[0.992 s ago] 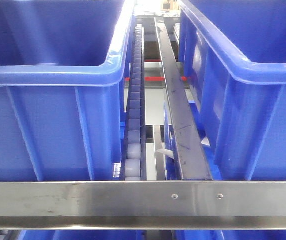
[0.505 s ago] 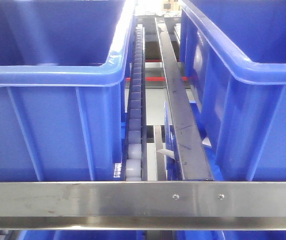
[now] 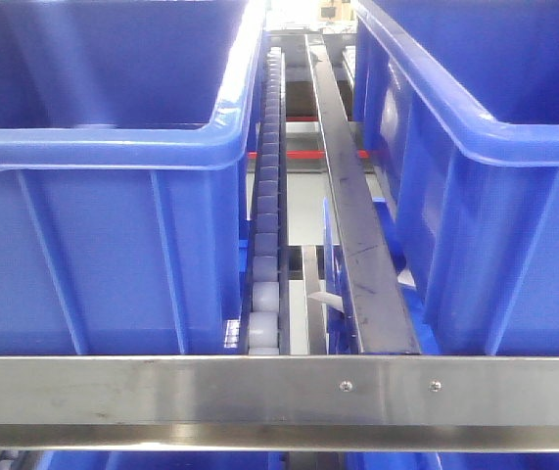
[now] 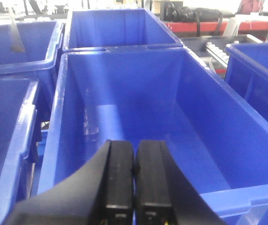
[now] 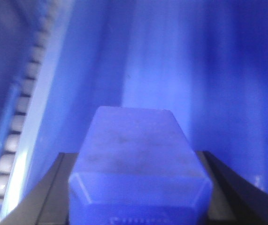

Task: Pick and sort blue part to right shelf
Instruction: 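Lower the right gripper into a blue bin and open it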

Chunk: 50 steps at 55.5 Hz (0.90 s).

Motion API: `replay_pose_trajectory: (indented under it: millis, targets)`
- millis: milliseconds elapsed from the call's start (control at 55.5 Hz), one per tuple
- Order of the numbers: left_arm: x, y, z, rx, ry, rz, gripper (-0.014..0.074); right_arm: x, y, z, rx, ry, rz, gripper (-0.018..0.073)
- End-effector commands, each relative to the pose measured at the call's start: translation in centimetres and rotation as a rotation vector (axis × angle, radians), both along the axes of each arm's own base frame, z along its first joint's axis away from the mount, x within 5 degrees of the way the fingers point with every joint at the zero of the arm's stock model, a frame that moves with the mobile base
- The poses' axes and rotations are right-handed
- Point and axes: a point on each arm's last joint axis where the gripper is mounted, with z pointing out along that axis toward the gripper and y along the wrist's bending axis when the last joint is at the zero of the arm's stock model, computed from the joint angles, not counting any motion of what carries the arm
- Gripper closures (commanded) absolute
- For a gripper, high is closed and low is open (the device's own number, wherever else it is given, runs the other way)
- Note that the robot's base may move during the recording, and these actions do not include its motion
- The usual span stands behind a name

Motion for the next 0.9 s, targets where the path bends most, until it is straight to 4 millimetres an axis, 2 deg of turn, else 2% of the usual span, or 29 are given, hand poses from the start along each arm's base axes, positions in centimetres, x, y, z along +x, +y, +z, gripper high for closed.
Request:
replay_pose_trajectory:
  millis: [0,108,234,343,541,703,884]
  targets:
    - [-0.2,-0.1,1.2,-0.019,-0.076,-0.023,0.0472,2.5,-0.3,1.8,-0.007,-0.035,-0.025,0.0302]
    - [-0.2,0.0,1.0,-0.015,-0.056,-0.018,0.0472,5.4,-1.8,1.7,-0.037,0.030,-0.023,0.0302]
    - [-0.2,0.0,1.0,-0.013,-0.055,-0.016,0.0472,8.9,-3.9,0.4,-0.076,0.107,0.017,0.0302]
    - [-0.2,0.0,1.0,-0.004,-0.058,-0.011,0.0472,12.0,-4.7,-1.5,-0.104,0.159,0.055,0.0302]
    - [-0.2,0.0,1.0,-0.004,-0.058,-0.011,0.0472,17.0,-4.6,-6.5,-0.123,0.225,0.066,0.0302]
    - [-0.2,0.0,1.0,-0.004,-0.058,-0.011,0.0472,19.8,-4.6,-10.5,-0.133,0.275,0.067,0.0302]
    - [-0.2,0.0,1.0,-0.005,-0.057,-0.012,0.0472,21.1,-4.6,-13.3,-0.136,0.333,0.070,0.0302]
